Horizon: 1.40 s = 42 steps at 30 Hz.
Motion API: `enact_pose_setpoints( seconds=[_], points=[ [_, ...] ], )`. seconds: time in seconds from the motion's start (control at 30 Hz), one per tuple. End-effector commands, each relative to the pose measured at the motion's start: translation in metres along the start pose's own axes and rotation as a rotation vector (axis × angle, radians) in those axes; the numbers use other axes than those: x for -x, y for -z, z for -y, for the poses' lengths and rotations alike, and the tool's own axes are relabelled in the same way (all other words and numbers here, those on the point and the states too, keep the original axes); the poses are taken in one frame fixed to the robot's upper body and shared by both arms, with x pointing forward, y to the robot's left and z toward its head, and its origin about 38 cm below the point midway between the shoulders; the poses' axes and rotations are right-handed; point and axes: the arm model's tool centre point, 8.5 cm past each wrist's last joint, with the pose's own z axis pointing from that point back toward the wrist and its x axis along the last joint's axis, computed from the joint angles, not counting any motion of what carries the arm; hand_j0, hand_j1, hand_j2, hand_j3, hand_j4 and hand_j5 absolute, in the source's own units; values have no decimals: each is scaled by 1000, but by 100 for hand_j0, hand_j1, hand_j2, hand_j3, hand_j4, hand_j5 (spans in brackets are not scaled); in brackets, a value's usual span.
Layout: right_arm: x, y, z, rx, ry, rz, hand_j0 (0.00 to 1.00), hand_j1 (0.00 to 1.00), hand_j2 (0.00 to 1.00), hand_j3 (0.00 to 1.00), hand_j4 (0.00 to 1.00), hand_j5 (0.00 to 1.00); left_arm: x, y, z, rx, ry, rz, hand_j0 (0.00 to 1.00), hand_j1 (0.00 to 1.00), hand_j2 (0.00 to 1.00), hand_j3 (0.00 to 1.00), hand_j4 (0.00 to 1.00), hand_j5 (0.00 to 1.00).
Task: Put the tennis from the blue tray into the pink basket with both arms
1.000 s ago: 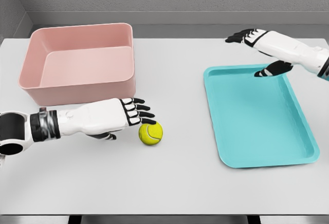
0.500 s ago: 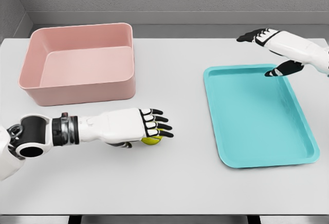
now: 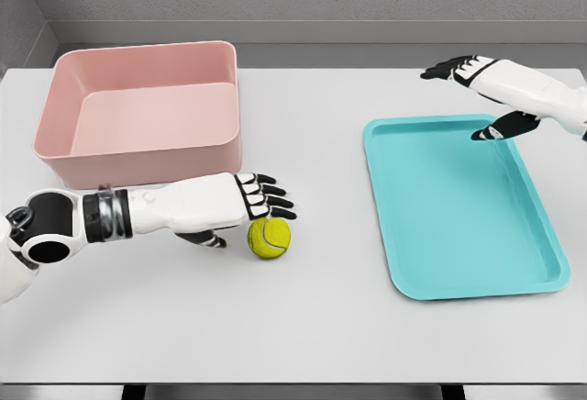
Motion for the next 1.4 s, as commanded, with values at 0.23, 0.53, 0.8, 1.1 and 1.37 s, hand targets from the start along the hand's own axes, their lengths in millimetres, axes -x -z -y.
enact_pose_setpoints(
  seconds=[0.23, 0.53, 0.8, 1.1, 1.37],
  points=[
    [11, -7, 1, 6, 8, -39, 100, 100, 100, 100, 100, 100, -9, 19, 5, 24, 35, 36, 100, 100, 100, 100, 100, 100],
    [11, -6, 1, 7, 9, -36, 100, 100, 100, 100, 100, 100, -10, 14, 4, 2, -13, 44, 100, 100, 100, 100, 100, 100],
    [11, -7, 2, 9, 9, -38, 100, 100, 100, 100, 100, 100, -9, 9, 9, 16, -19, 35, 100, 100, 100, 100, 100, 100],
    [11, -7, 2, 9, 9, -38, 100, 100, 100, 100, 100, 100, -14, 12, -6, 24, 43, 56, 100, 100, 100, 100, 100, 100],
    [11, -7, 1, 7, 8, -38, 100, 100, 100, 100, 100, 100, -17, 17, -4, 75, 54, 76, 100, 100, 100, 100, 100, 100]
  ],
)
